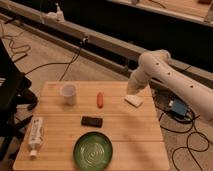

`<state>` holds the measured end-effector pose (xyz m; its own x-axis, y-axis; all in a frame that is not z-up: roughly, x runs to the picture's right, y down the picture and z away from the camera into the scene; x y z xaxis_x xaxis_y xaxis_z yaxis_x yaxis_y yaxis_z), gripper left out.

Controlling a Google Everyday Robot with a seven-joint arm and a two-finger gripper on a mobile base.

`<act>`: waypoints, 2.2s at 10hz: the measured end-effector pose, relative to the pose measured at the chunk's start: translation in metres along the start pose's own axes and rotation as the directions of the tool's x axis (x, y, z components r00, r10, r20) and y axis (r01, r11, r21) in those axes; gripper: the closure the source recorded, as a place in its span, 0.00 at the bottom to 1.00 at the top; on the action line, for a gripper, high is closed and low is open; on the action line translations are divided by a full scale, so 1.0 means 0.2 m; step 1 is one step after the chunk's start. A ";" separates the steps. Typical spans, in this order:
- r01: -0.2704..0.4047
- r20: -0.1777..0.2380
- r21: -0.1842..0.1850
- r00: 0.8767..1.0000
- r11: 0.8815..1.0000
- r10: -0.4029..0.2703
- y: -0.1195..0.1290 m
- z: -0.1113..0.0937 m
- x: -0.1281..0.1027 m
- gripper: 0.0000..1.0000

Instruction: Move the arm in a circular motion

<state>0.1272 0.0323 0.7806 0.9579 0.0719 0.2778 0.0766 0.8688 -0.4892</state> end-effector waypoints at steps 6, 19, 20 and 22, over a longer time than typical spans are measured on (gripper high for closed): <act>0.209 -0.053 -0.130 0.975 0.969 -0.218 0.56 0.02 0.03 1.00; -0.022 -0.311 -0.050 0.950 0.998 0.005 -0.01 -0.04 0.31 1.00; 0.028 -0.289 -0.084 0.956 0.996 -0.051 0.02 0.02 0.19 1.00; 0.136 -0.240 -0.157 0.956 0.978 -0.171 0.20 0.09 0.04 1.00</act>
<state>0.1333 0.0758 0.7787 0.9687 -0.1975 0.1502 0.2481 0.7830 -0.5704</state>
